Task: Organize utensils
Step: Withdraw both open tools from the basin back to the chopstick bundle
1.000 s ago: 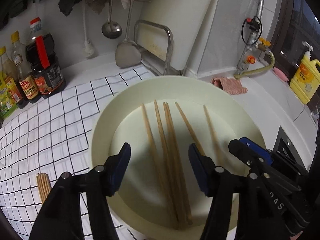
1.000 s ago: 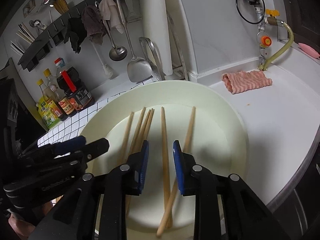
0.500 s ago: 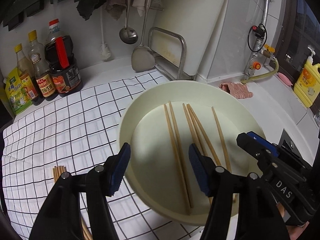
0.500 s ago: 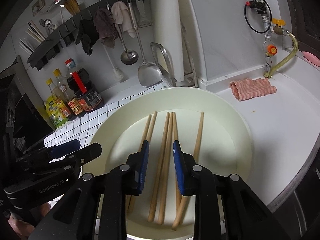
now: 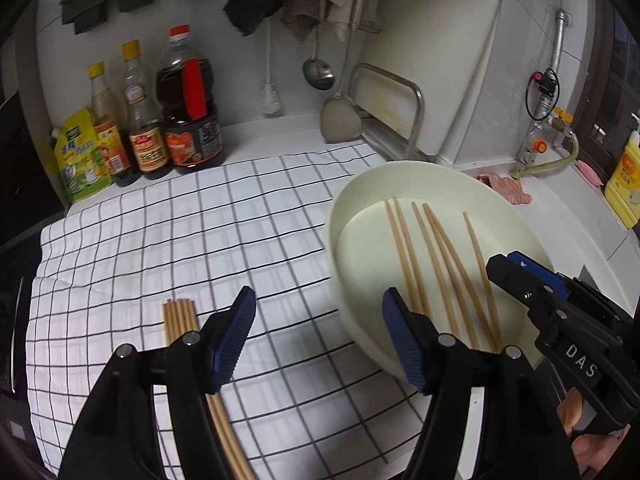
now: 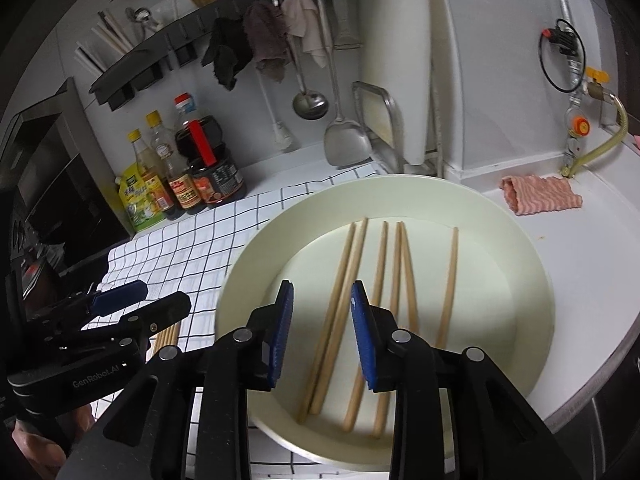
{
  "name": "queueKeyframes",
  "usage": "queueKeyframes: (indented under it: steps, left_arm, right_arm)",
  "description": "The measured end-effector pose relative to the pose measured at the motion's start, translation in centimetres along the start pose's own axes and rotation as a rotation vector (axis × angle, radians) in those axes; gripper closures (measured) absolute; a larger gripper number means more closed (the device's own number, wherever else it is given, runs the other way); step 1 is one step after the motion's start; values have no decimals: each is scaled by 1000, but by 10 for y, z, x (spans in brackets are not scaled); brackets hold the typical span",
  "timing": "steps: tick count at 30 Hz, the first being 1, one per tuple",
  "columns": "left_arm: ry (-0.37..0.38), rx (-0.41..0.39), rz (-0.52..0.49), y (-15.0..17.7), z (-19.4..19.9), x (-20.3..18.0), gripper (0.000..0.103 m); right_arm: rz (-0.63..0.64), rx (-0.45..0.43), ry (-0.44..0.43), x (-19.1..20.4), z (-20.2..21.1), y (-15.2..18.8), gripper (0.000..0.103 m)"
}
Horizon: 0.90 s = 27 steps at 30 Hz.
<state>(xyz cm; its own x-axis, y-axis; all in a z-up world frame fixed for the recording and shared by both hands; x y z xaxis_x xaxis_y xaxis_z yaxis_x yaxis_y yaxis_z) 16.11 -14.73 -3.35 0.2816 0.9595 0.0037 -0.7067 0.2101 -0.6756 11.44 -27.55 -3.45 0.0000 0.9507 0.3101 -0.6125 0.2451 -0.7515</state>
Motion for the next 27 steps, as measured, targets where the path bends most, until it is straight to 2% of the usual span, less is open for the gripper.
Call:
queueKeyframes:
  steps: [6, 9, 14, 17, 27]
  left_arm:
    - [-59, 4, 53, 15, 8, 36, 34]
    - [-91, 1, 64, 26, 14, 52, 29]
    - [-148, -11, 103, 44, 27, 84, 19]
    - [-173, -3, 115, 59, 32, 100, 18]
    - [-271, 8, 191, 100, 41, 153, 16]
  right_arm:
    - [51, 22, -32, 29, -6, 7, 70]
    - [75, 26, -69, 45, -5, 11, 66]
    - [114, 33, -107, 69, -5, 17, 65]
    - [137, 36, -137, 85, -4, 21, 58]
    - [237, 96, -202, 137, -15, 46, 58]
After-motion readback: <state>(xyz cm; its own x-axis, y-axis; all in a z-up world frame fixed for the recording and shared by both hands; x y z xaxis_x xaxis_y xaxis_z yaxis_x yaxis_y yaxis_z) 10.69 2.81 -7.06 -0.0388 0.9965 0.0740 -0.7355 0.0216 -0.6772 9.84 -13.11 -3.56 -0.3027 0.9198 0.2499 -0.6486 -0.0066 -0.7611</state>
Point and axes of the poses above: each gripper's, at about its wrist camera, not at the fingertips, and z roughly against the way its jaws point, x to its left, y to its underside, the point moved 9 cm from there along -z, roughly the way its jaws point, and after that the axes turned 6 degrees about -y, right-handed, at the moved point
